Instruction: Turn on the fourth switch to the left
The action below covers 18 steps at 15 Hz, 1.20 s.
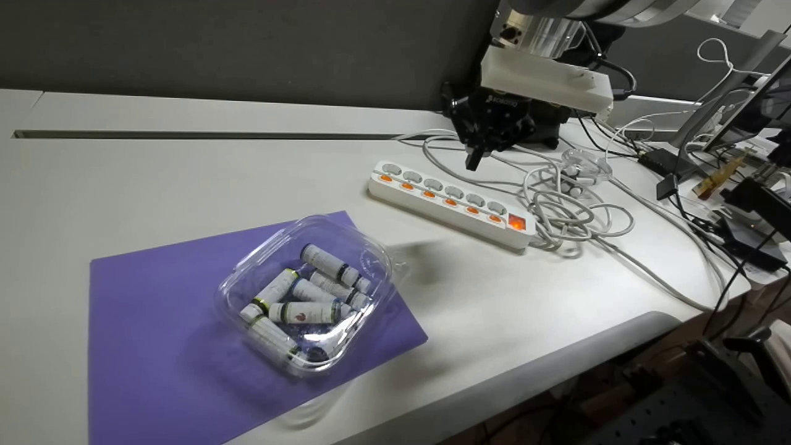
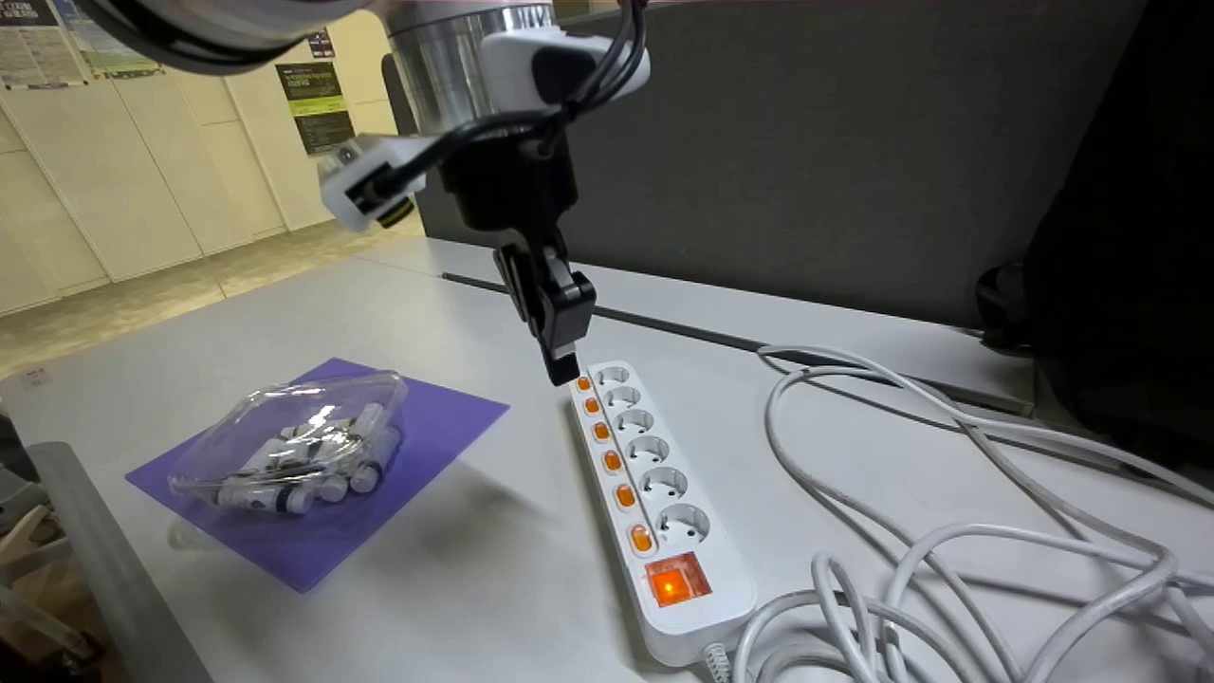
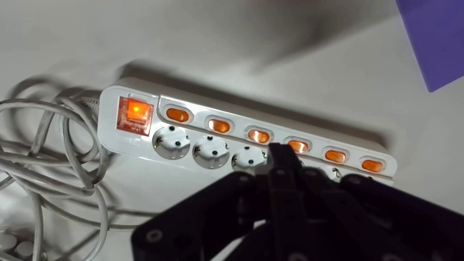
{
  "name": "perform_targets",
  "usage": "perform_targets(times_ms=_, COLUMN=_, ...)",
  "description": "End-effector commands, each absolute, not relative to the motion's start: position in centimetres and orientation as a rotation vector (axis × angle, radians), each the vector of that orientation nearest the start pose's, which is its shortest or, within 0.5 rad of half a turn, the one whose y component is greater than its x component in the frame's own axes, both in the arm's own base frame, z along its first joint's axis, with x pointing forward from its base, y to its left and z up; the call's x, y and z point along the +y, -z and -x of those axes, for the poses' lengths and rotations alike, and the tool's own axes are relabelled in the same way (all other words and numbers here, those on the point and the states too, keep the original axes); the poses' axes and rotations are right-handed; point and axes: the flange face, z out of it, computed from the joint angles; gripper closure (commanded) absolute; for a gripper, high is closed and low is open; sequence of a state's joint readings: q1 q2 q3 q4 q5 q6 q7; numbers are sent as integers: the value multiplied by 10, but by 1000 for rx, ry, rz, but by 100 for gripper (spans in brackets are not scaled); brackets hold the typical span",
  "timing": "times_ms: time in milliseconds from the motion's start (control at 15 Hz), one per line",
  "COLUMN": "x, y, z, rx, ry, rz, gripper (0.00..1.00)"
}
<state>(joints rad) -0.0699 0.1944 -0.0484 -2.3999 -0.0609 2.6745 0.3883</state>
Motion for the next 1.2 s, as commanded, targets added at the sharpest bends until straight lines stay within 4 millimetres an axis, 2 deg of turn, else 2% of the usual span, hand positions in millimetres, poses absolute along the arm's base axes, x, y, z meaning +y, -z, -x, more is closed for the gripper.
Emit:
perform_targets(times_ms=0, x=-63, y=-238, z=-508, rx=756, ry=144, rz=3074, gripper=100)
perform_targets(times_ms=400, x=-78, y=-212, z=-516, rx=832, ry=204, rz=3084, gripper=100)
perform_targets(times_ms=733, x=-73, y=-193, z=-526, rx=855, ry=239, rz=3066, gripper=100)
perform_targets(times_ms=1133, x=-65, y=-179, z=-536, rx=894, ry=226, rz=3031, gripper=100)
